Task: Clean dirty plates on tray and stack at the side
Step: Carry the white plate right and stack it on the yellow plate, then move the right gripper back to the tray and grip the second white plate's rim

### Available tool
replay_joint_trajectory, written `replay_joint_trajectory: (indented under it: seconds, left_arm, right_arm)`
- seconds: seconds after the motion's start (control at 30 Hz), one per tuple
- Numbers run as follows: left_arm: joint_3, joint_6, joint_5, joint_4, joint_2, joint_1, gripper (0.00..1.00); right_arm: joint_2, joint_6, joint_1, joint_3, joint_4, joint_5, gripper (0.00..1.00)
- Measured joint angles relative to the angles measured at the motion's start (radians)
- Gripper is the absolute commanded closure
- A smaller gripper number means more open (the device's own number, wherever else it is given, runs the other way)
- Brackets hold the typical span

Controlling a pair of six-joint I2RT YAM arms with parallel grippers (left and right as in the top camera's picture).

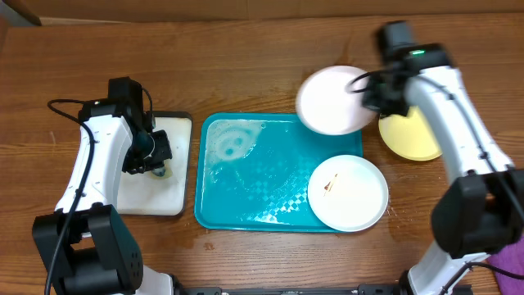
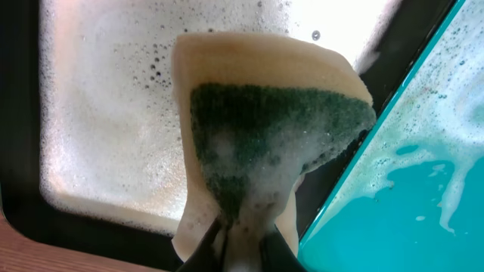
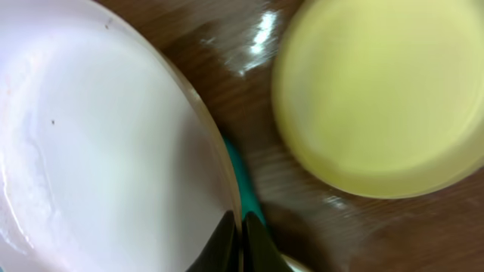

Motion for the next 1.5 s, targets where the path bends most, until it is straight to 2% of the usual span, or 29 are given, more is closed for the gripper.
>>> replay_joint_trajectory:
  seconds: [0.23,0.47,0.5,0.57,0.63,0.7,0.83,0.9,1.1,1.4,1.43,1.5]
  left_arm:
    - [0.0,0.0,0.0,0.001,0.0,0.0,0.9]
    - [0.0,0.0,0.0,0.001,0.0,0.0,0.9]
    - [0.0,0.0,0.0,0.001,0.0,0.0,0.9]
    - [0.0,0.0,0.0,0.001,0.0,0.0,0.9]
    - [0.0,0.0,0.0,0.001,0.0,0.0,0.9]
    - [0.0,0.0,0.0,0.001,0.0,0.0,0.9]
    - [0.0,0.0,0.0,0.001,0.0,0.0,0.89]
    - [0.0,0.0,0.0,0.001,0.0,0.0,0.89]
    - [0.0,0.0,0.0,0.002,0.0,0.0,0.89]
    - [0.0,0.0,0.0,0.002,0.0,0.0,0.88]
    - [0.0,0.0,0.0,0.002,0.0,0.0,0.88]
    - [0.0,-0.001,0.0,0.002,0.0,0.0,0.88]
  right_arm:
    - [0.0,-0.012,-0.296,0.0,-0.015,-0.008,0.96]
    - [0.0,-0.021,-0.42,0.0,-0.068,-0.008,0.94]
    - [0.0,-0.021,-0.424,0.0,-0.075,-0.008,0.87]
    - [0.0,-0.022,-0.425,0.0,-0.08,-0.01,0.62]
    - [0.0,-0.03,-0.424,0.0,-0.083,-0.016,0.51]
    - [0.0,-0.035,-0.423,0.0,-0.089,-0.019,0.46]
    - [0.0,-0.058,-0.423,0.0,-0.114,-0.04,0.44]
    - [0.0,-0.098,-0.423,0.0,-0.171,-0.095,0.42]
    - [0.0,-0.184,-0.411,0.0,-0.333,-0.209,0.41]
    - [0.0,-0.218,-0.285,-0.02,-0.419,-0.228,0.38]
    - [0.0,-0.219,-0.266,-0.039,-0.42,-0.228,0.38]
    - [0.0,-0.224,-0.227,-0.098,-0.407,-0.227,0.5]
